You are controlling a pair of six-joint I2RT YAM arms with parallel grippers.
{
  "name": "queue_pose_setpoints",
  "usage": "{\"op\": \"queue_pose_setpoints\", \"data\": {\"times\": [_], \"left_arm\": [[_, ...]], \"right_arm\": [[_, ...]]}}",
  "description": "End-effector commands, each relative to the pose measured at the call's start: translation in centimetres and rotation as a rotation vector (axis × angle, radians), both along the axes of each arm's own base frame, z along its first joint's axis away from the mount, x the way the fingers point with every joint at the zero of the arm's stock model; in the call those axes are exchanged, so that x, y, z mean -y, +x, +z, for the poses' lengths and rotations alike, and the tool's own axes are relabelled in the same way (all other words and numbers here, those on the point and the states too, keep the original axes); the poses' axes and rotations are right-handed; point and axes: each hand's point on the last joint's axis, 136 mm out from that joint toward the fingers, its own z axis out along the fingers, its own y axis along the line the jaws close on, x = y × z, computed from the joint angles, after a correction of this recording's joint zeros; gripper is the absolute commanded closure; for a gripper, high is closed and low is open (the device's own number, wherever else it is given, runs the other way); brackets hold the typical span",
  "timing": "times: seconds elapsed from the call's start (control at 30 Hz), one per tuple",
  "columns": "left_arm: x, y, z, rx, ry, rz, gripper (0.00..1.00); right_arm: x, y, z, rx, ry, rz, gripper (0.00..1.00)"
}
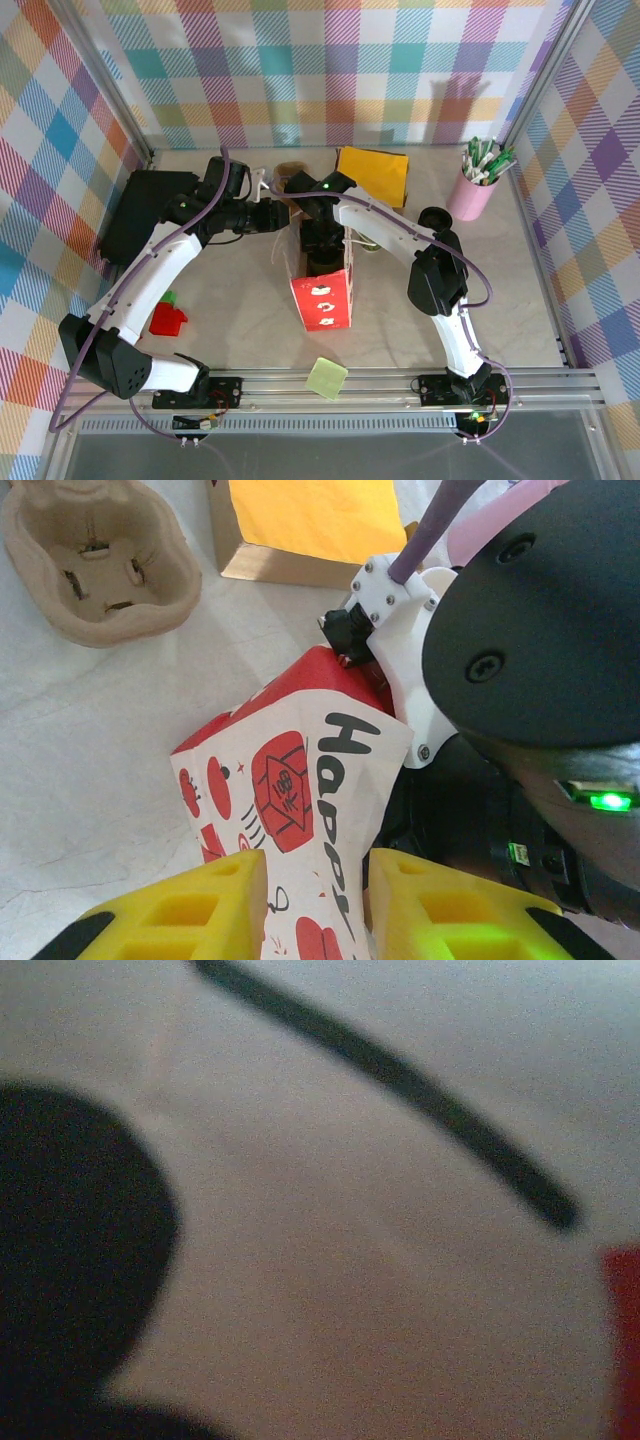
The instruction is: Pack the takeout coffee
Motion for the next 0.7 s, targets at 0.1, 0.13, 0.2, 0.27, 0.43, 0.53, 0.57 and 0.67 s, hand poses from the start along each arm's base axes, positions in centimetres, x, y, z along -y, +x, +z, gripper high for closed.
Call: {"op": "queue_pose_setpoints", "data": {"times": [0.1, 0.13, 0.2, 0.27, 0.43, 0.53, 0.57, 0.67], "left_arm": [[0.5, -1.1, 0.5, 0.024, -0.002, -0.052, 0.68], [0.5, -1.2, 0.5, 0.024, -0.003, -0.053, 0.68], [0.5, -1.2, 0.6, 0.025, -0.002, -0.053, 0.68], [0.4, -1.3, 0.5, 0.023, -0.001, -0.052, 0.68], [0.4, -1.5, 0.5, 0.022, 0.001, -0.053, 0.68], [0.3, -1.6, 0.5, 0.022, 0.002, -0.050, 0.68], [0.2, -1.6, 0.4, 0.021, 0.002, -0.050, 0.68], [0.3, -1.8, 0.4, 0.020, 0.001, -0.052, 0.68]], "right_arm": [[0.5, -2.8, -5.8, -0.189, -0.089, 0.020, 0.47], [0.4, -2.6, -5.4, -0.180, -0.084, 0.023, 0.47], [0.1, -2.3, -4.5, -0.160, -0.074, 0.030, 0.46], [0.0, -1.9, -3.7, -0.141, -0.066, 0.036, 0.43], [-0.2, -1.4, -2.2, -0.110, -0.056, 0.045, 0.37], [-0.3, -1.1, -1.4, -0.091, -0.048, 0.049, 0.33], [-0.4, -1.0, -1.1, -0.084, -0.046, 0.049, 0.32], [-0.5, -0.7, -0.2, -0.066, -0.036, 0.053, 0.28]]}}
